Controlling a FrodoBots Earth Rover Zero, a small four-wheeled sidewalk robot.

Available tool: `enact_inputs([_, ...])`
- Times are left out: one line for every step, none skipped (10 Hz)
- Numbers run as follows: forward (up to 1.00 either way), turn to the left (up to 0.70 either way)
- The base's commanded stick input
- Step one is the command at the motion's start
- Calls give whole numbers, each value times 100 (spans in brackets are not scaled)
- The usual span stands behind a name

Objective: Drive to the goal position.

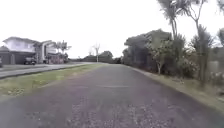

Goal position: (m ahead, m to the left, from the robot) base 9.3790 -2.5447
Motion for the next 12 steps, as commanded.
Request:
enact_inputs([70, 0])
enact_inputs([70, 0])
enact_inputs([70, 0])
enact_inputs([70, 0])
enact_inputs([70, 0])
enact_inputs([70, 0])
enact_inputs([70, 0])
enact_inputs([70, 0])
enact_inputs([70, 0])
enact_inputs([70, 0])
enact_inputs([70, 0])
enact_inputs([70, 0])
